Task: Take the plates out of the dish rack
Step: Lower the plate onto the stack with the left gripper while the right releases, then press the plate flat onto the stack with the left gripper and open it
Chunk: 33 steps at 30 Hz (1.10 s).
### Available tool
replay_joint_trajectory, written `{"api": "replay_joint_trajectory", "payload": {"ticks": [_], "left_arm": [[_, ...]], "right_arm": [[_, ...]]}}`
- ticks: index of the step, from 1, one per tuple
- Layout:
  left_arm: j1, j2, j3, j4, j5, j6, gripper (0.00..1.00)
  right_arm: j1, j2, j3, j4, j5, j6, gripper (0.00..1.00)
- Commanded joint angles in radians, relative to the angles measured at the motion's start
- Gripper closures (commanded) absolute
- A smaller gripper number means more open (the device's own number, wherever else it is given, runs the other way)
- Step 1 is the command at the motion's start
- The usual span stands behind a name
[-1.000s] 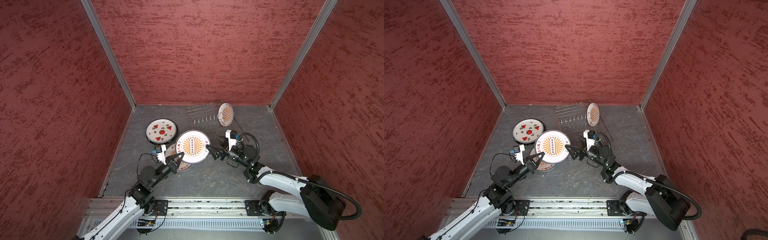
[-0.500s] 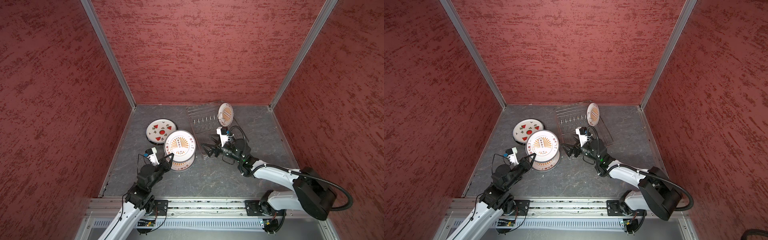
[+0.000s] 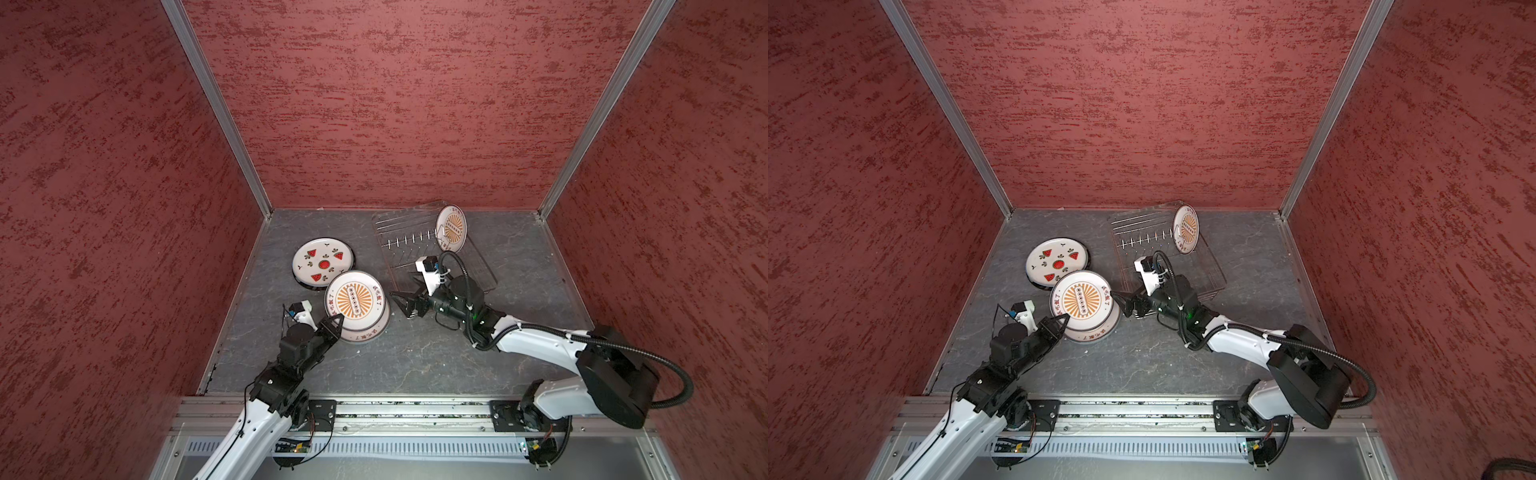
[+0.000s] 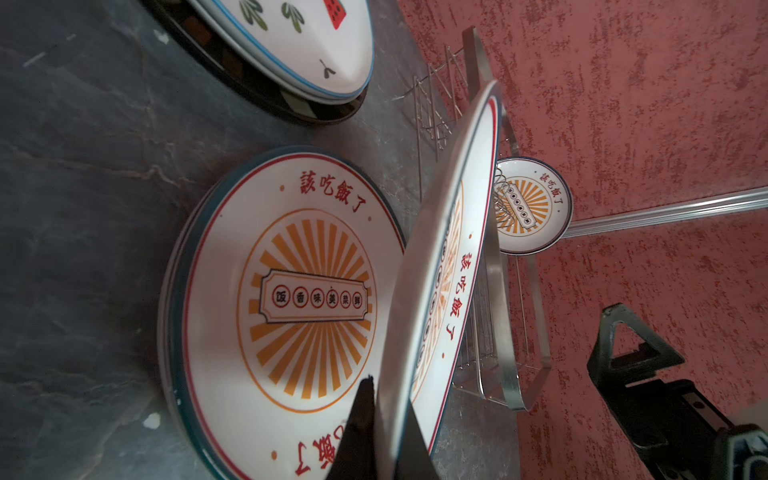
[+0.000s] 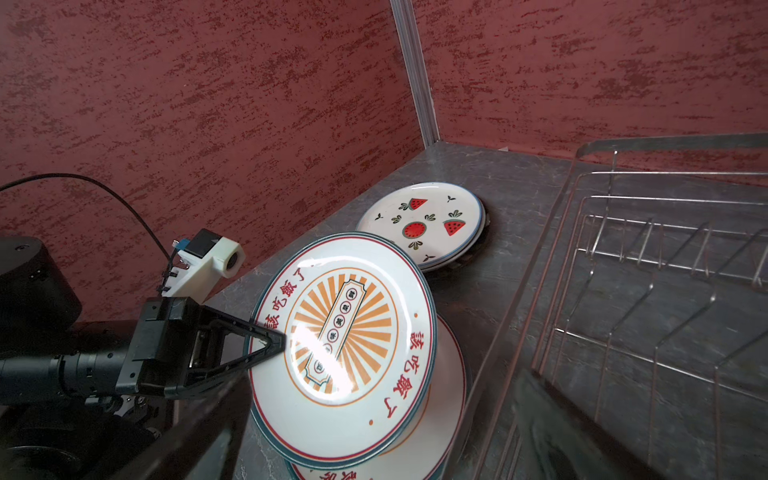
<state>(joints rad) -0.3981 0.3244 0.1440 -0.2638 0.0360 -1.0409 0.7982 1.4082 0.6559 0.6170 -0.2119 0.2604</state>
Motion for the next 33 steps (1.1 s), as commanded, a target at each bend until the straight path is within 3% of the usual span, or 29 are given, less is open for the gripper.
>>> {"api": "replay_joint_trajectory", "payload": {"ticks": [1, 5, 13, 33], "left_arm": [[0.019, 0.029, 0.049, 0.006, 0.035, -0.053, 1.00], [0.030, 0.084, 0.089, -0.067, 0.034, -0.093, 1.00], [0.047, 0.185, 0.108, -0.026, 0.110, -0.116, 1.00], [0.053, 0.299, 0.110, 0.009, 0.111, -0.154, 1.00]], "right_arm": [[0.013, 0.017, 0.036, -0.033, 0.046, -0.042, 0.01], [0.023, 0.038, 0.055, -0.052, 0.062, -0.055, 0.01], [0.039, 0.040, 0.078, -0.088, 0.117, -0.059, 0.01], [0.059, 0.106, 0.118, -0.122, 0.143, -0.085, 0.01]]}}
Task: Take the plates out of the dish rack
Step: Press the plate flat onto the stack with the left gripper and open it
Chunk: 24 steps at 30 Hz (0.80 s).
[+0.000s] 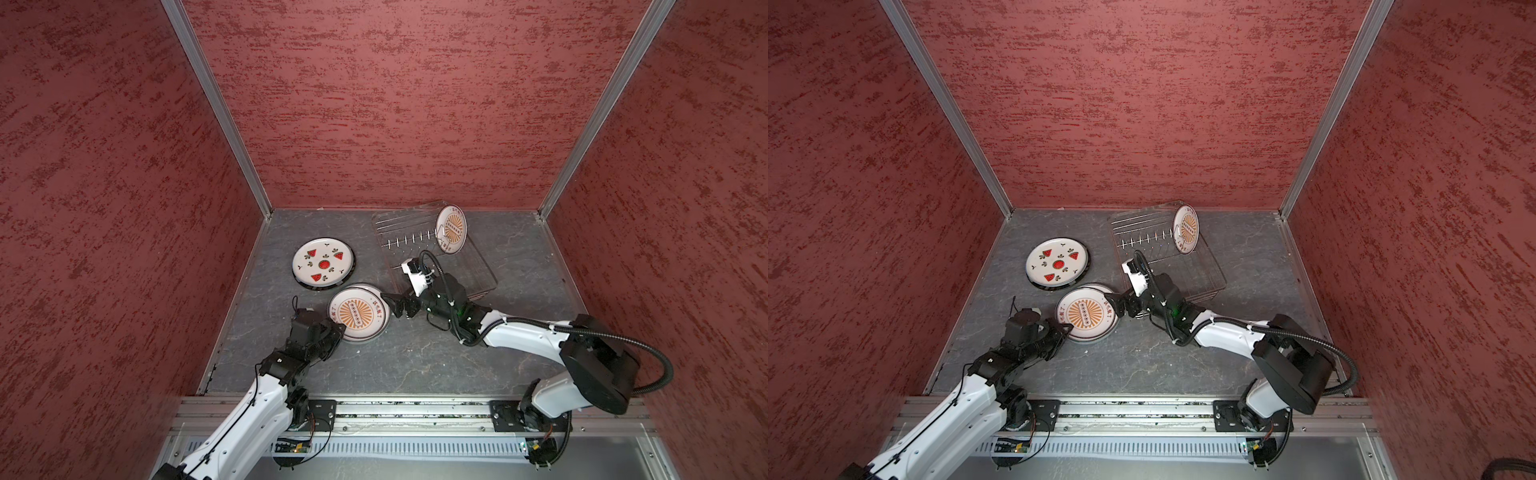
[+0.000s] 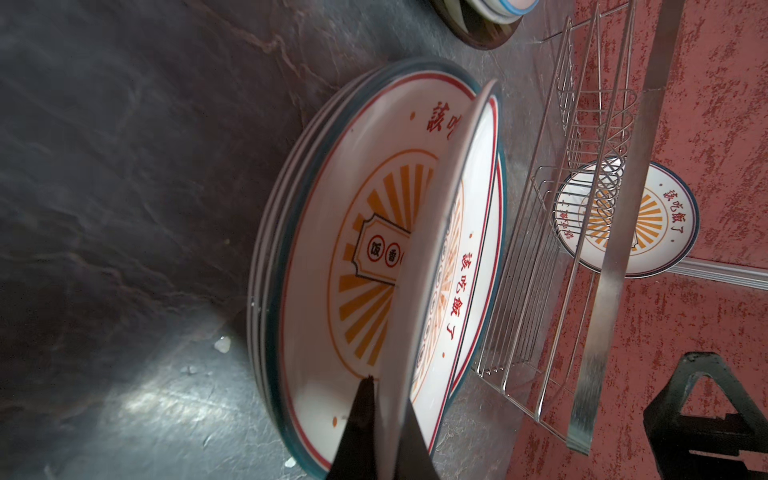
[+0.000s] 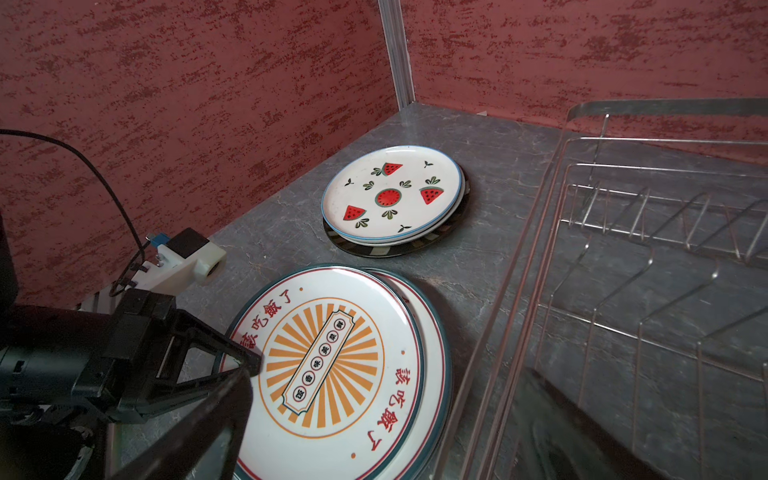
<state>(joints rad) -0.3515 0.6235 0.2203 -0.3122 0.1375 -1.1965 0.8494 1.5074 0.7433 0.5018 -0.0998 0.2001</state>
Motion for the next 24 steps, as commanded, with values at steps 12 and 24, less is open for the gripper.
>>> {"api": "replay_joint_trajectory", "payload": {"ticks": [12, 24], "left_arm": [[0.006, 0.032, 0.043, 0.042, -0.015, 0.006, 0.67], [0.003, 0.011, 0.070, -0.045, -0.172, 0.037, 0.58]], "right_arm": [[0.011, 0.007, 0.028, -0.006, 0.036, -0.029, 0.01], [0.012, 0.010, 0.027, -0.005, 0.044, -0.031, 0.01]]}}
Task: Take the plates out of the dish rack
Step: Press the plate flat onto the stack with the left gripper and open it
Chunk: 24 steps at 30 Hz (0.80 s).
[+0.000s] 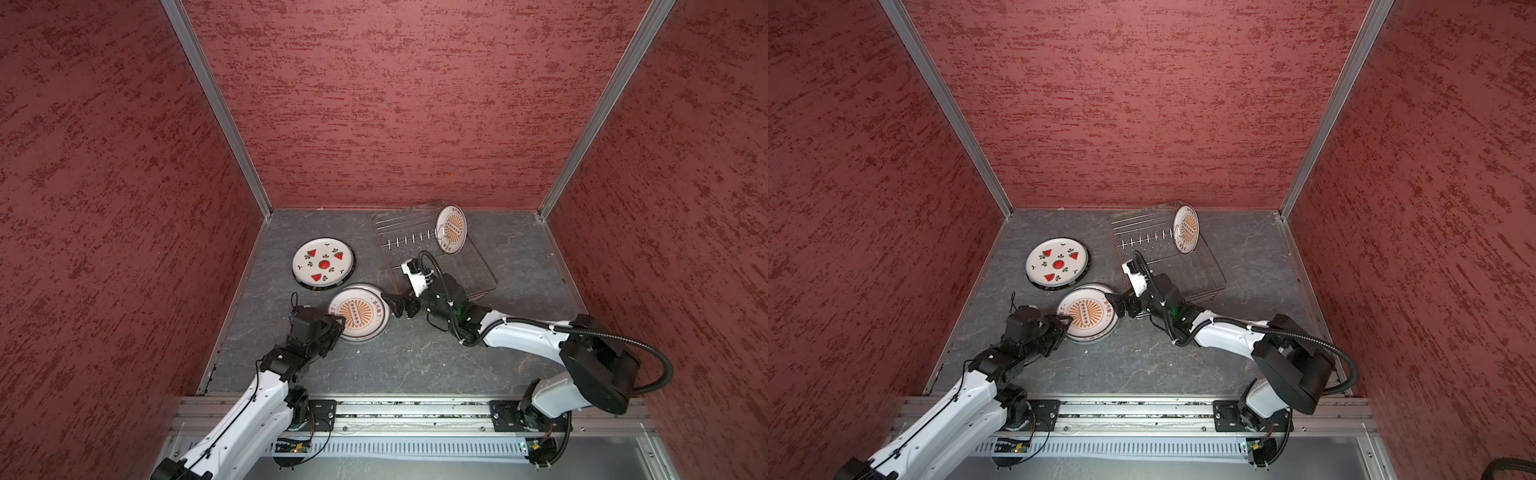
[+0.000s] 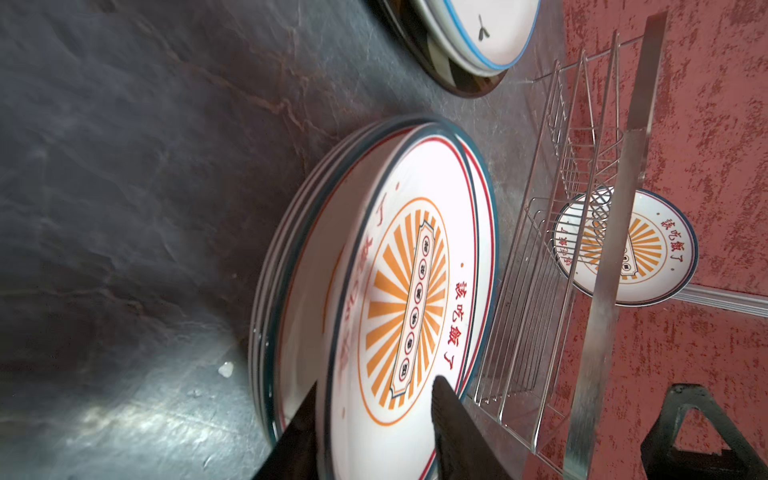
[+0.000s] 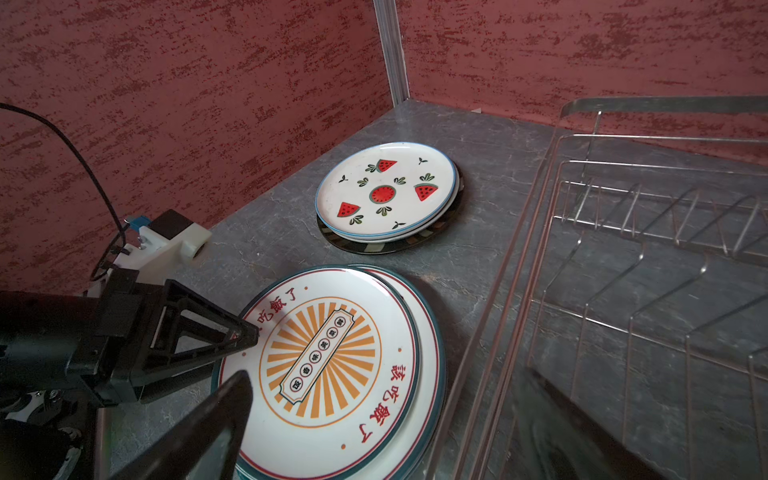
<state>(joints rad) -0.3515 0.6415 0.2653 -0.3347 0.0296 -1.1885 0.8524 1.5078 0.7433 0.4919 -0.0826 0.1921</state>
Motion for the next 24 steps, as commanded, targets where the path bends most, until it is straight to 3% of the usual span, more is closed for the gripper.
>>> {"api": "replay_joint_trajectory", "payload": {"ticks": [1, 13, 24], "left_arm": [[0.003, -0.003, 0.023, -0.016, -0.063, 0.031, 0.58], [-0.003, 0.091, 0.035, 0.036, -0.049, 0.056, 0.58], [-0.043, 0.135, 0.062, 0.025, -0.111, 0.070, 0.54]], "right_arm": [[0.009, 0.010, 0.028, 0.005, 0.026, -0.023, 0.01], [0.011, 0.020, 0.034, 0.010, -0.012, -0.042, 0.01], [0.025, 0.037, 0.058, -0.015, -0.015, -0.071, 0.01]]}}
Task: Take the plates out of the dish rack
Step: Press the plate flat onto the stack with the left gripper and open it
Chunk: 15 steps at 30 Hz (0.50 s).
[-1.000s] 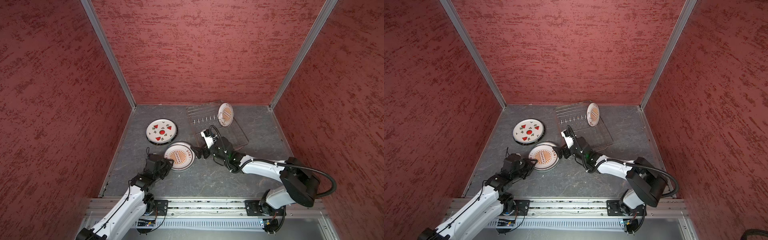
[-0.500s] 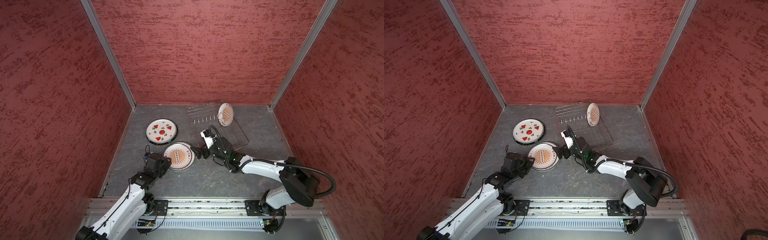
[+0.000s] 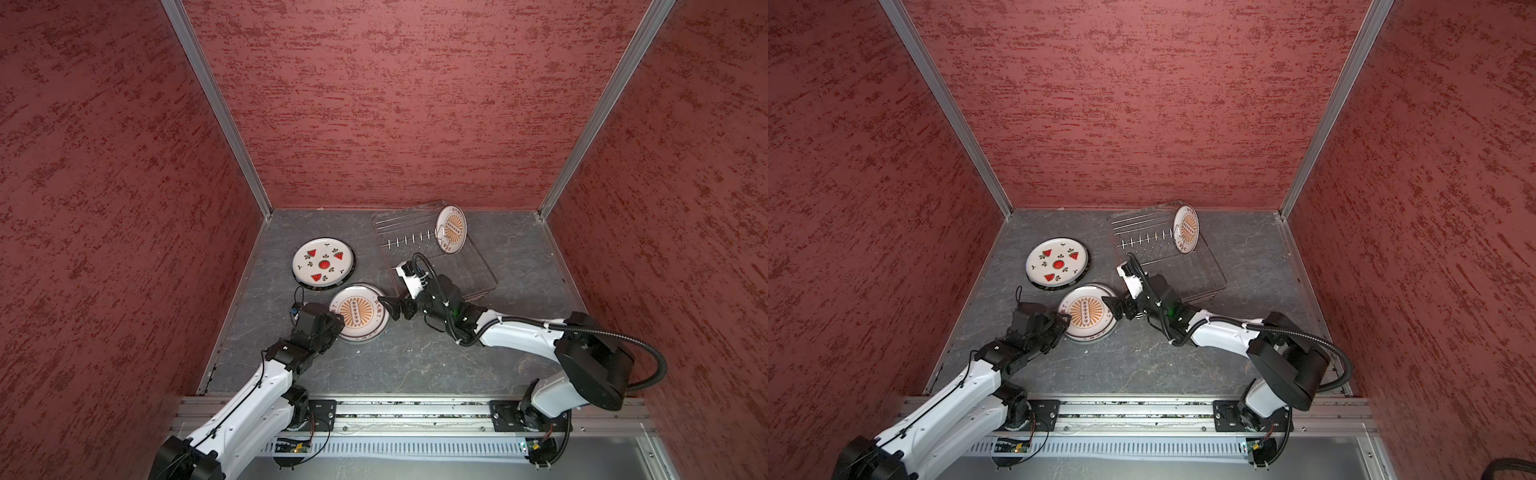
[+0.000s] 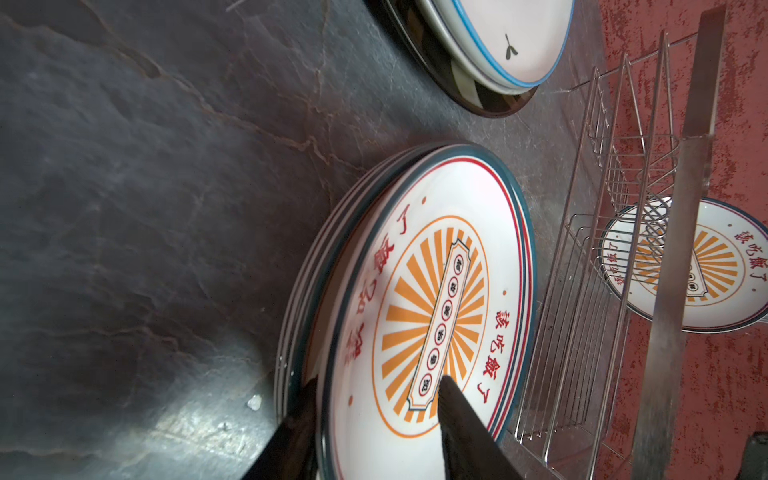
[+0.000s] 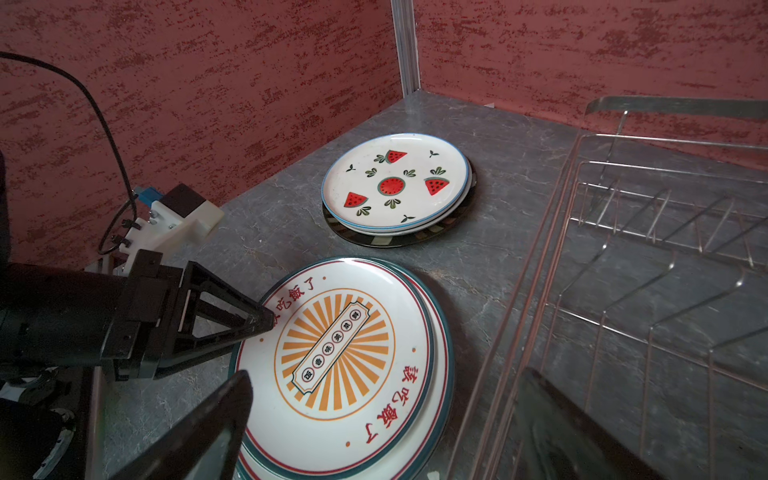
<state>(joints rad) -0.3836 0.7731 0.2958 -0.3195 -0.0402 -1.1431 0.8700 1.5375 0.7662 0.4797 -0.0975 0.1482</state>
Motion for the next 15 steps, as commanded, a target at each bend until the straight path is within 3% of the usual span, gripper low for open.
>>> {"api": "replay_joint_trajectory", "payload": {"ticks": [1, 15], "left_arm": [[-0.014, 0.009, 0.032, 0.010, -0.042, 0.026, 0.54], [-0.042, 0.035, 0.061, -0.042, -0.128, 0.023, 0.54]], "right_arm": [[0.008, 0.009, 0.035, -0.003, 0.000, -0.027, 0.01], [0.009, 0.009, 0.029, -0.003, 0.023, -0.030, 0.01]]}}
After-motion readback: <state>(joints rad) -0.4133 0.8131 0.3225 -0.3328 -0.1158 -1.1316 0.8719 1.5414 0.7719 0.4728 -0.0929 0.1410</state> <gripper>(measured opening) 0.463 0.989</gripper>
